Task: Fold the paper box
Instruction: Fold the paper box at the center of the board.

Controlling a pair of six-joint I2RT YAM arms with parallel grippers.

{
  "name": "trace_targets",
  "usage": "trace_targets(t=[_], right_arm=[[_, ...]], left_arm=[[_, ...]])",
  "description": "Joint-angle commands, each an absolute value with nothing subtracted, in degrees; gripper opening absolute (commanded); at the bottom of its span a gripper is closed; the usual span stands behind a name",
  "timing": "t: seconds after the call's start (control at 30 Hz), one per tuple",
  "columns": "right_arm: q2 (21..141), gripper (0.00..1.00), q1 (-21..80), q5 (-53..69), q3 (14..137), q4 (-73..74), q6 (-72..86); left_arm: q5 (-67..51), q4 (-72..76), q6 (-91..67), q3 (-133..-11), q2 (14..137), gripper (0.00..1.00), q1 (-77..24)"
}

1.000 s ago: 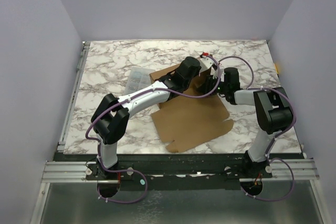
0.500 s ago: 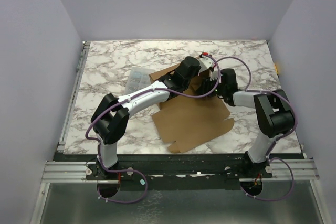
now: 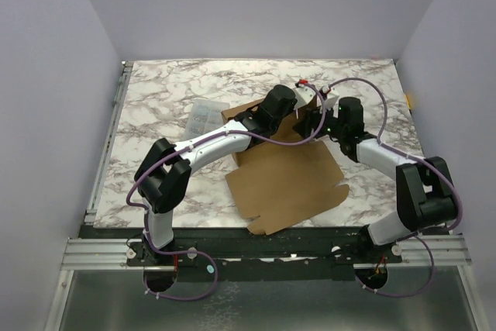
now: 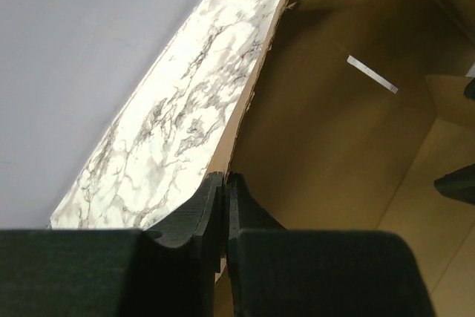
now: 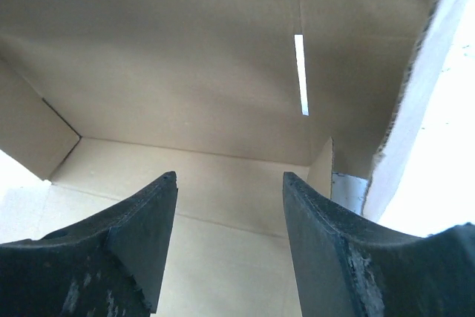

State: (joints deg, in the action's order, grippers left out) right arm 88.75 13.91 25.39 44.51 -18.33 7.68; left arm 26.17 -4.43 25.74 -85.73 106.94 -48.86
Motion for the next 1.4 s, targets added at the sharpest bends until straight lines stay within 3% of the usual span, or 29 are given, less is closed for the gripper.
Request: trace_targets(t=[0.0,0.27,0.5,0.77,1.03,1.07,1.2,1.37], right_arm=[[82.7,0.62,12.1,29.6,42.5,-13.0,3.7],[74.0,0.53,1.9,40.2,44.4,-4.6,1.1],[80.9,0.43,-11.1,55.4,52.2,5.2,-8.2],[97.4,0.51,-12.1,66.3,64.7,11.3,-17.1],[91.6,0.59,-11.5,69.1,67.3,4.1,-14.3],[91.0,0.55,-11.2,67.7,68.3,3.2,-13.0],[93.2,0.26,-9.2,62.6,74.8,7.8,-13.9],[97.5,0.19,-5.8,59.1,82.4,17.4,-19.2]], left_arm=[[23.8,-6.8,24.2,-84.5,105.3,0.04,-49.5],[23.4,-6.8,25.7,-84.3,104.8,0.04,-49.5],[22.0,-6.1,29.1,-84.1,104.5,0.03,-50.0],[21.4,-4.6,32.8,-82.5,103.6,0.03,-50.1],[20.0,-3.1,32.8,-80.7,102.7,0.03,-50.1],[20.0,-2.9,32.7,-80.6,102.6,0.03,-50.1],[19.5,-2.3,32.0,-80.6,102.6,0.03,-50.2],[19.9,-2.1,32.0,-80.7,102.4,0.03,-50.5]])
